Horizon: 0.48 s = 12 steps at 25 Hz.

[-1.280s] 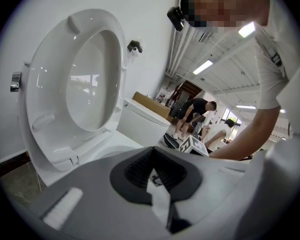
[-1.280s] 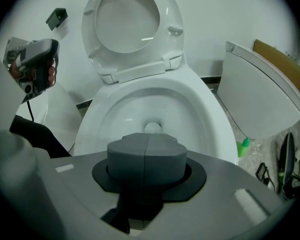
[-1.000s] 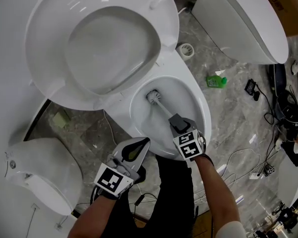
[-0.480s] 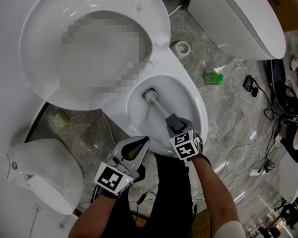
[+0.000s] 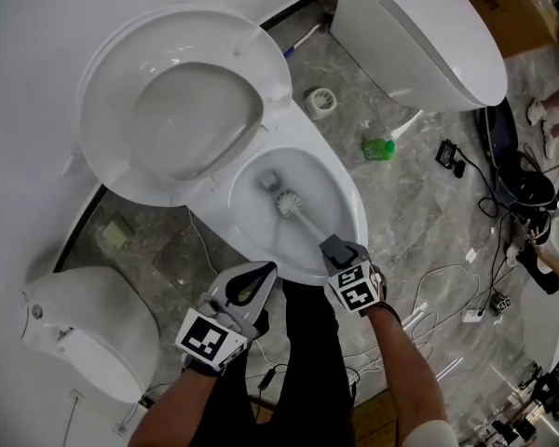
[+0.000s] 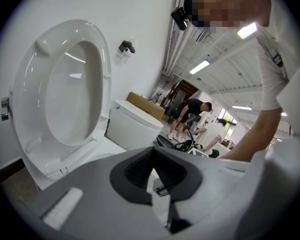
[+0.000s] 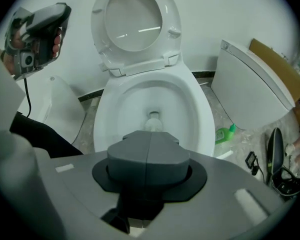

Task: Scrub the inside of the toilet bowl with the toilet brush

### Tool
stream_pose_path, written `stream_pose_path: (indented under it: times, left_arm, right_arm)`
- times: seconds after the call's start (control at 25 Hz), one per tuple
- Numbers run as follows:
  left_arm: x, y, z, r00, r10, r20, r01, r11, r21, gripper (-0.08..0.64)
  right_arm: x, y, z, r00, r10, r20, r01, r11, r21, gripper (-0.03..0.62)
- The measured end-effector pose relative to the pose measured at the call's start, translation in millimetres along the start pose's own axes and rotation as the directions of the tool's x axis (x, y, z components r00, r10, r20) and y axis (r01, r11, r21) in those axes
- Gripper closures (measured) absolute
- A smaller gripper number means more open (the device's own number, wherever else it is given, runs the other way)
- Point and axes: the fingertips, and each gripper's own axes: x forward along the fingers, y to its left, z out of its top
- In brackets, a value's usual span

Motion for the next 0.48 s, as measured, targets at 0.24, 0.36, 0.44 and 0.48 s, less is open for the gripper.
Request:
stream_pose_path:
  times: [0.24,0.36,0.44,0.48]
  left_arm:
    - [-8.0,-26.0,22.3,1.0,-0.016,-0.002,0.016,1.0,0.007,0.557]
    - [-17.3,-36.4,37.2,1.0,-0.017,-0.002,0.017,1.0,-0.004,0.557]
    - [-24.4,-43.5,53.1,1.0,-0.017,0.001,0.017,1.0,-0.01,0.557]
    - [-28.4,-47.1,61.4,1.0,-0.017,0.001,0.017,1.0,-0.014,0.557]
  right_arm:
    - [-35.7,4.9,-1.0,1.0,0.009,0.011,-0.01,0.997,0.081,0.436]
    - [-63.0,15.2,4.4,0.998,0.03,0.048,-0.037,0.987,0.153,0.436]
    - [-91.1,21.9,8.0,0.997,0.034,0.071,-0.047,0.98,0.191,0.436]
    - [-107.8,25.2,9.5,0.996,0.038,0.082,-0.054,0.977,0.208,0.436]
